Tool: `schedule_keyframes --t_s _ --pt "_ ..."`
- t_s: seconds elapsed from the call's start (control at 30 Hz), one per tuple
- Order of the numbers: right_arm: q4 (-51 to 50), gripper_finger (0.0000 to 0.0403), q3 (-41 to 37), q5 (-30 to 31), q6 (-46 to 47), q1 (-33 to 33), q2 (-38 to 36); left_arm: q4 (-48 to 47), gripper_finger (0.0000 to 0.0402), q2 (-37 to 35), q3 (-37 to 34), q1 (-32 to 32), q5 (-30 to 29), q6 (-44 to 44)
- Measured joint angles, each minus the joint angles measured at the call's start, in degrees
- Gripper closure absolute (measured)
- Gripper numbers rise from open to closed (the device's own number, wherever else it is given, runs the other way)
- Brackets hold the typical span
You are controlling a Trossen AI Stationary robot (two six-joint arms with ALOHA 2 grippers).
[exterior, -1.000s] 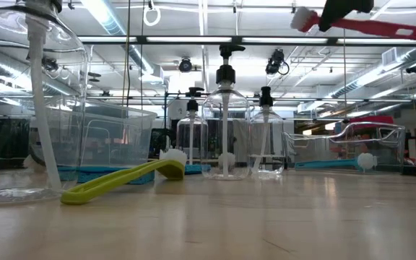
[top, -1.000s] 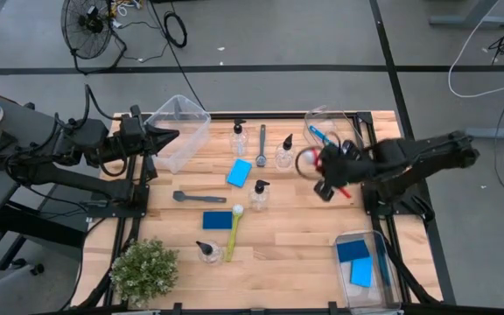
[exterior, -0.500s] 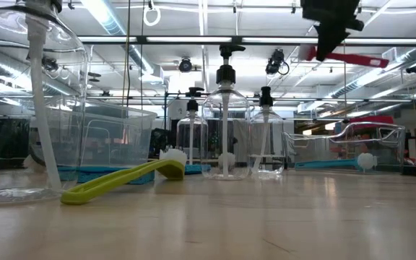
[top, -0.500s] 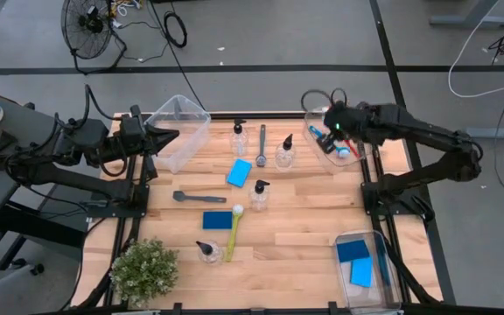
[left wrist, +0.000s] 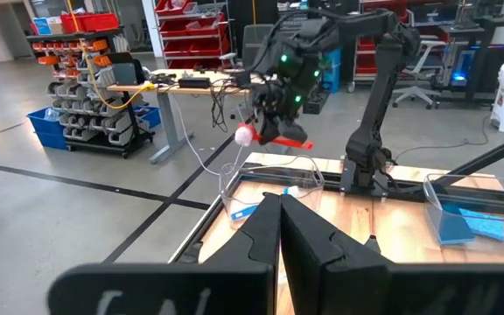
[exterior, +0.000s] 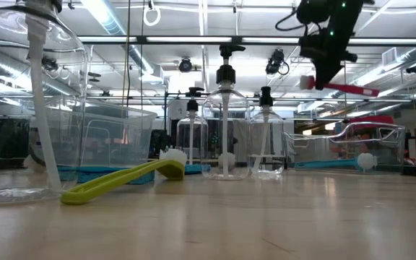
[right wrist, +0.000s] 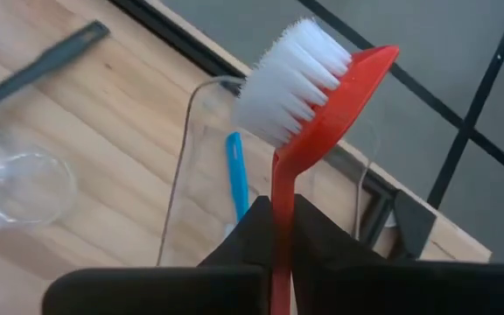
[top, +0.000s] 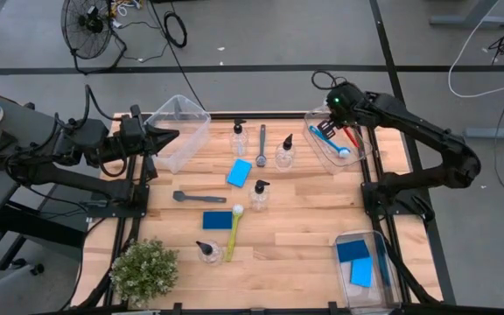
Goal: Pick & Place Kitchen Sink Supplies
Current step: Put the red cleaning brush into the top transparent bin, then put the transparent bottle spray into the transparent container
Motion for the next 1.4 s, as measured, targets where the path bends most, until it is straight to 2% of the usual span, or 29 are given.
schedule_keyframes --t_s 0.23,0.43,0.57,0.87,1.0,1.1,1.23,1.4 --pt "4.81 0.0390 -5.71 -0.18 -3.75 -1.51 0.00 0.00 0.0385 0.02 0.00 -0.01 -1.39 0.09" --pt "5.41 0.0368 -7.47 -0.12 -3.39 -2.67 0.00 0.00 0.0385 0.00 0.00 0.00 -2.95 0.11" --pt "6.66 0.0329 -7.47 0.39 -4.06 -3.01 0.00 0.00 0.0385 0.02 0.00 -0.02 -3.85 0.11" --pt "7.43 0.0212 -7.47 0.22 -5.22 -3.75 0.00 0.00 0.0385 0.01 0.00 0.00 -6.44 0.00" --pt "9.92 0.0185 -7.47 -4.84 -3.28 -3.75 0.00 0.00 0.0385 0.00 0.00 0.00 -7.82 -0.04" --pt "12.97 0.0178 -7.47 -10.82 -3.13 -3.74 0.00 0.02 0.0385 0.00 0.00 0.00 -8.02 -0.04" --pt "20.47 0.0177 -7.47 -22.99 -2.97 -3.62 -0.68 0.04 0.0385 0.02 0.00 0.00 -8.97 -0.08" --pt "35.72 0.0177 -7.47 -37.80 -0.37 -2.04 -1.93 0.20 0.0385 0.00 0.00 1.26 -10.38 -1.93"
